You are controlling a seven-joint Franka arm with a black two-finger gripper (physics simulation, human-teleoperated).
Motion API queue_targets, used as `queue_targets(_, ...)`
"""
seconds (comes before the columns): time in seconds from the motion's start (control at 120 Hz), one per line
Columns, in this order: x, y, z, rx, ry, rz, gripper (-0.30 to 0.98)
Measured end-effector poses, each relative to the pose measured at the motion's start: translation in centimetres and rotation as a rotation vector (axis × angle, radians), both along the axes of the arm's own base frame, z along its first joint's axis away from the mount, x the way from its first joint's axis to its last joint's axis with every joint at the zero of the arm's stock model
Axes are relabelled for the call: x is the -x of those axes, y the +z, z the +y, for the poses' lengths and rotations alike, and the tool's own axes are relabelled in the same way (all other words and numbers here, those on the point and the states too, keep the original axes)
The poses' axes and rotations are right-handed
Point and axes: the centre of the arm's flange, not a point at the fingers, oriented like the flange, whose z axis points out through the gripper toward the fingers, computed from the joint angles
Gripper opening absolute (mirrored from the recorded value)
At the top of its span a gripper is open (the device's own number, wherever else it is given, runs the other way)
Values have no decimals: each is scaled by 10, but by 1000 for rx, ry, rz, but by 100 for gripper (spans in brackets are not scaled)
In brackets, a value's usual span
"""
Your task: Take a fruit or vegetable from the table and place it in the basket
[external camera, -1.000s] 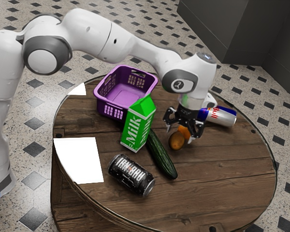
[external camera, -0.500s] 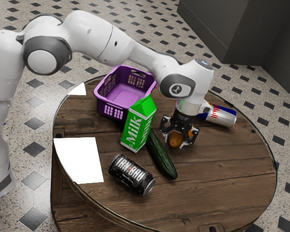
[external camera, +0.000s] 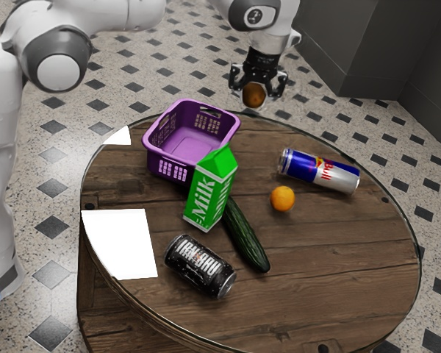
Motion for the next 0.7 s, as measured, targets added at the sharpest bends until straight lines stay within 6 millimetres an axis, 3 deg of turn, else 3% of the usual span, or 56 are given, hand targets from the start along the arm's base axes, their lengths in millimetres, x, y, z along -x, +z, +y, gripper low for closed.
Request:
queue_targets(0.083, 8, -22, 46, 7, 77, 61, 29)
queue_targets(0.208, 9, -85, 49, 55, 83, 178, 30)
queue_targets(0.383, 25, -104, 69, 89, 113, 209, 27)
queue_targets(0.5, 26, -102, 70, 92, 103, 200, 50)
queue_targets(0.558, 25, -93, 58, 95, 74, 185, 56)
queue_targets(0.7, -1, -50, -35, 17, -273, 71, 64)
